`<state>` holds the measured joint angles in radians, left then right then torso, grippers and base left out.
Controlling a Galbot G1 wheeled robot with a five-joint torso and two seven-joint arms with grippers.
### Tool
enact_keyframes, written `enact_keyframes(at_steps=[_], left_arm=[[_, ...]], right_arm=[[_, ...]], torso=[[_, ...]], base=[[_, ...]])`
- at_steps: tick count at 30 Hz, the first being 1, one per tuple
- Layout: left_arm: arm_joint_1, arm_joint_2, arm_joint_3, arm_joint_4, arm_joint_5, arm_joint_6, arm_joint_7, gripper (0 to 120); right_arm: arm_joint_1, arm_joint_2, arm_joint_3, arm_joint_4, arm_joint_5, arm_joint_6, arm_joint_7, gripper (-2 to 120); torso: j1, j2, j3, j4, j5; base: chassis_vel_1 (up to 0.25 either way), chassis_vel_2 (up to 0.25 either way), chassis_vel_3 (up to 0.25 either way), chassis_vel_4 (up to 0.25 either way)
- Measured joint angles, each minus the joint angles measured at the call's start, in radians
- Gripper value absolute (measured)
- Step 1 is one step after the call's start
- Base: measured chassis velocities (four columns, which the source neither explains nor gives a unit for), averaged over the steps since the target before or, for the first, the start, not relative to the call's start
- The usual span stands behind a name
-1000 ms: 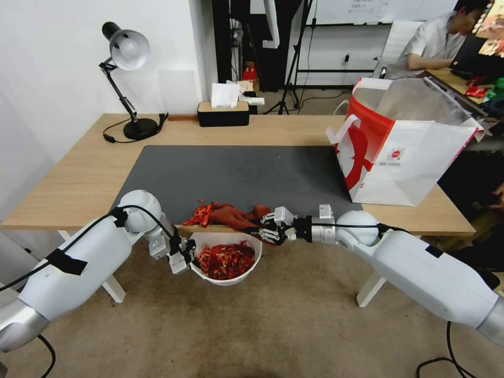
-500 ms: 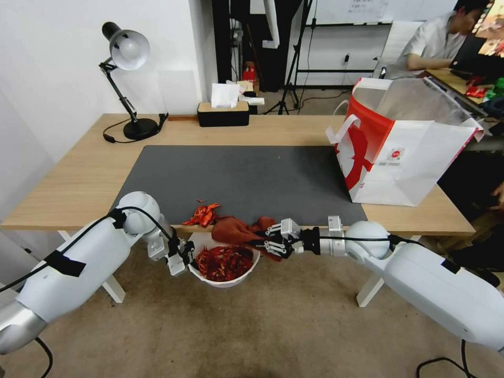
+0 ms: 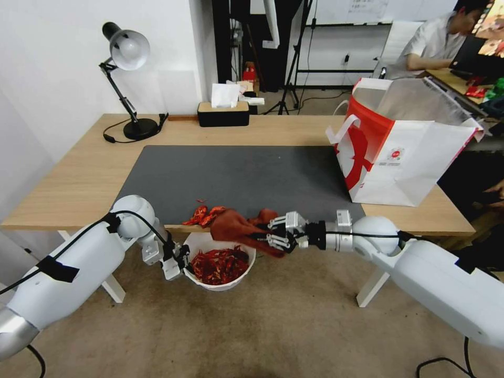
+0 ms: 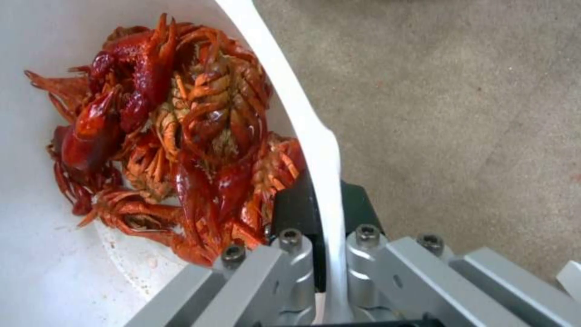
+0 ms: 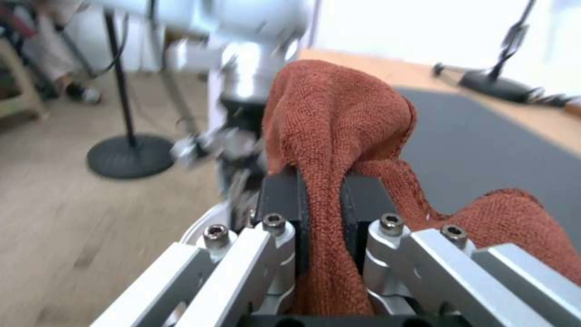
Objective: Sweep shrimp from table into container with towel, then put container into takeout bag.
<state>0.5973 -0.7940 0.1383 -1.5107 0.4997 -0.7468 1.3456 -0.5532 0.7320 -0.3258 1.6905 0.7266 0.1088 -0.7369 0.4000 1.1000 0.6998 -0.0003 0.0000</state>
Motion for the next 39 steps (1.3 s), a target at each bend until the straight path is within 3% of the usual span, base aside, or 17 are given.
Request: enact_keyframes(at_steps=[9, 11, 12, 14, 15, 17, 24, 30, 39], left_arm=[[0.046, 0.017, -0.038, -0.007, 0.001, -0.009, 0.005, 0], [0.065, 0.035, -0.059, -0.014, 0.001, -0.010, 0.006, 0], [0.065, 0.035, -0.059, -0.014, 0.001, -0.010, 0.006, 0], [0.078, 0.049, -0.085, -0.013, 0.000, -0.017, 0.005, 0], [0.078, 0.049, -0.085, -0.013, 0.000, -0.017, 0.005, 0], [0.084, 0.053, -0.107, 0.001, -0.002, -0.028, 0.004, 0], [0.078, 0.062, -0.132, 0.034, -0.017, -0.049, -0.002, 0], [0.074, 0.072, -0.128, 0.032, -0.020, -0.060, -0.002, 0], [0.069, 0.073, -0.129, 0.035, -0.026, -0.064, -0.004, 0]], right_arm=[[0.149, 0.079, -0.051, -0.115, 0.069, -0.009, 0.105, 8], [0.256, 0.164, -0.110, -0.263, 0.067, -0.009, 0.154, 8], [0.256, 0.164, -0.110, -0.263, 0.067, -0.009, 0.154, 8], [0.352, 0.272, -0.172, -0.414, 0.060, -0.003, 0.162, 8], [0.352, 0.272, -0.172, -0.414, 0.060, -0.003, 0.162, 8], [0.395, 0.333, -0.202, -0.512, 0.054, 0.000, 0.151, 8], [0.442, 0.432, -0.264, -0.701, 0.032, 0.001, 0.098, 8], [0.456, 0.480, -0.292, -0.761, 0.025, 0.004, 0.038, 8], [0.462, 0.493, -0.338, -0.766, 0.024, 0.004, -0.037, 8]], torso=[[0.000, 0.000, 0.000, 0.0005, -0.0003], [0.000, 0.000, 0.000, 0.0003, -0.0003], [0.000, 0.000, 0.000, 0.0003, -0.0003], [0.000, 0.000, 0.000, 0.0008, -0.0004], [0.000, 0.000, 0.000, 0.0008, -0.0004], [0.000, 0.000, 0.000, 0.0010, -0.0003], [0.000, 0.000, 0.000, 0.0000, -0.0001], [0.000, 0.000, 0.000, 0.0005, -0.0002], [0.000, 0.000, 0.000, 0.0002, -0.0002]], base=[[0.000, 0.000, 0.000, 0.000], [0.000, 0.000, 0.000, 0.000], [0.000, 0.000, 0.000, 0.000], [0.000, 0.000, 0.000, 0.000], [0.000, 0.000, 0.000, 0.000], [0.000, 0.000, 0.000, 0.000], [0.000, 0.000, 0.000, 0.000], [0.000, 0.000, 0.000, 0.000], [0.000, 0.000, 0.000, 0.000]])
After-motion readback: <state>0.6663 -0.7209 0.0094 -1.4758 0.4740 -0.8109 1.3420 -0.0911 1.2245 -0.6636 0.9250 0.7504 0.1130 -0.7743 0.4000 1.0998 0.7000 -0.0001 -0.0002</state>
